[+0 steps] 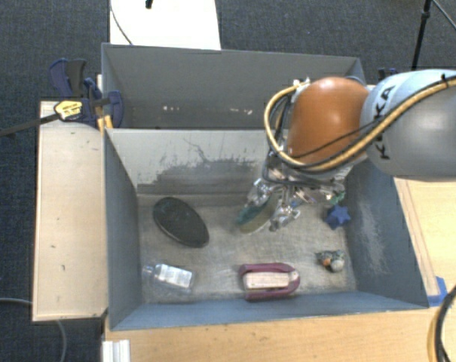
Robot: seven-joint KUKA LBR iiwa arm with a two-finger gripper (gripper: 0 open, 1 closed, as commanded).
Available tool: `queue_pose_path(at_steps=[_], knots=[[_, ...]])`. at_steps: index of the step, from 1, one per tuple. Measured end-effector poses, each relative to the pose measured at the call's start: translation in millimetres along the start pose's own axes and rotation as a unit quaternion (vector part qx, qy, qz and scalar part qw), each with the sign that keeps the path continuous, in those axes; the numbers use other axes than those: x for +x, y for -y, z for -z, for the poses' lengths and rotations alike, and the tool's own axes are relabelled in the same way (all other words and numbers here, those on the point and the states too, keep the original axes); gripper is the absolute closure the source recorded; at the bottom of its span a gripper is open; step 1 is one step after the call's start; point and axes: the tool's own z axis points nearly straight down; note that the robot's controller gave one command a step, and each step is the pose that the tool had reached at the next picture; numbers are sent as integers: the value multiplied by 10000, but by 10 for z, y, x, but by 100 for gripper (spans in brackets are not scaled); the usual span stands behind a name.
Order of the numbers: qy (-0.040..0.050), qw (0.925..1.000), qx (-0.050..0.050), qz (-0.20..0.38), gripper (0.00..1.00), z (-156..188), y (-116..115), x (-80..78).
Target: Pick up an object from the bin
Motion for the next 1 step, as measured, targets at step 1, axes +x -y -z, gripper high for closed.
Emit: queue_pose_path(at_steps=[1], knots=[[5,10000,8,-58,100,557,12,-19]])
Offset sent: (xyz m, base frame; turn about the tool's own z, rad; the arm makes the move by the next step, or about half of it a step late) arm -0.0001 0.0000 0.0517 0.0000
